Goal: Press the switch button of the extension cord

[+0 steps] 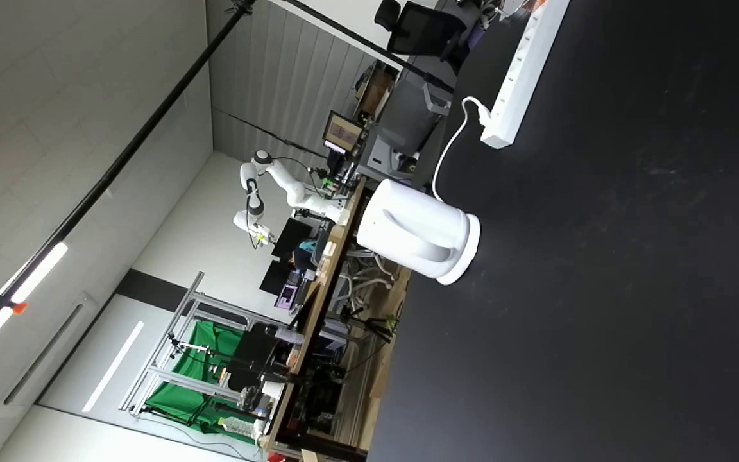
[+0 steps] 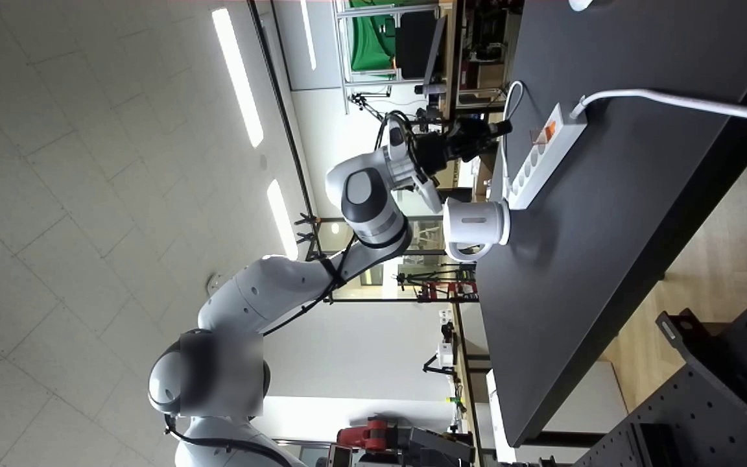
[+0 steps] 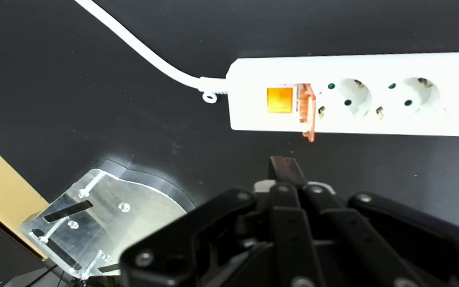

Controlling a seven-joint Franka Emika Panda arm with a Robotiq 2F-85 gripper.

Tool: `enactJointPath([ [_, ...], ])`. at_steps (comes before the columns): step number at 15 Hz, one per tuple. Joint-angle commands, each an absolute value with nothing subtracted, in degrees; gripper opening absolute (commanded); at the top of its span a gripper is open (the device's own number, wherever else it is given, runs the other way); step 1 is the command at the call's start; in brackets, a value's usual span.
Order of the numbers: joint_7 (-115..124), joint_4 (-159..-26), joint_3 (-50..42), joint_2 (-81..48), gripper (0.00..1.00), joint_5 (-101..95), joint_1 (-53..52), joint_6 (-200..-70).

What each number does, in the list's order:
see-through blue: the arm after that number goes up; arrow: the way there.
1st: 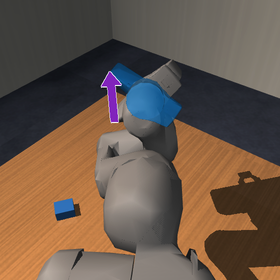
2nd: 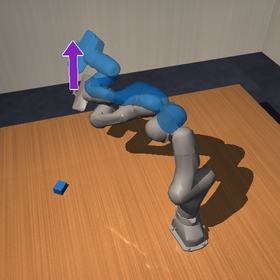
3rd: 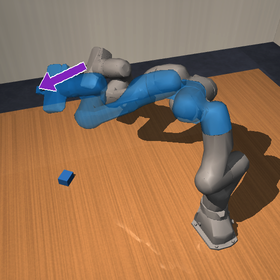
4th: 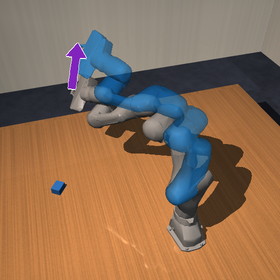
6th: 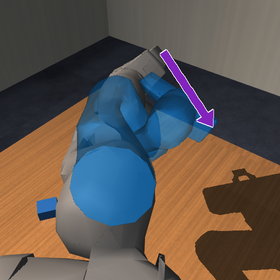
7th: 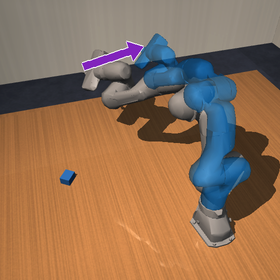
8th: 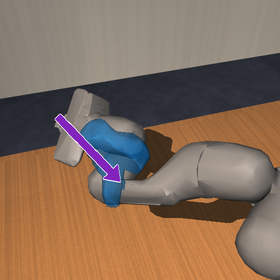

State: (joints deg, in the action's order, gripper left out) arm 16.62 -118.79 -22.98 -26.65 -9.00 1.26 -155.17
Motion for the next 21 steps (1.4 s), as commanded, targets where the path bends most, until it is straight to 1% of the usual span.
enactJointPath([
  [1, 18.0, -119.8, -23.0, -24.8, 0.00, -9.9, 2.2, -153.7],
  [6, 15.9, -123.4, -22.9, -22.7, 0.00, -10.3, 4.2, -157.2],
  [14, 10.3, -126.2, -19.5, -21.8, 0.00, -6.5, 8.2, -164.1],
  [21, 5.0, -125.5, -14.5, -23.2, 0.00, -0.8, 11.7, -163.5],
])
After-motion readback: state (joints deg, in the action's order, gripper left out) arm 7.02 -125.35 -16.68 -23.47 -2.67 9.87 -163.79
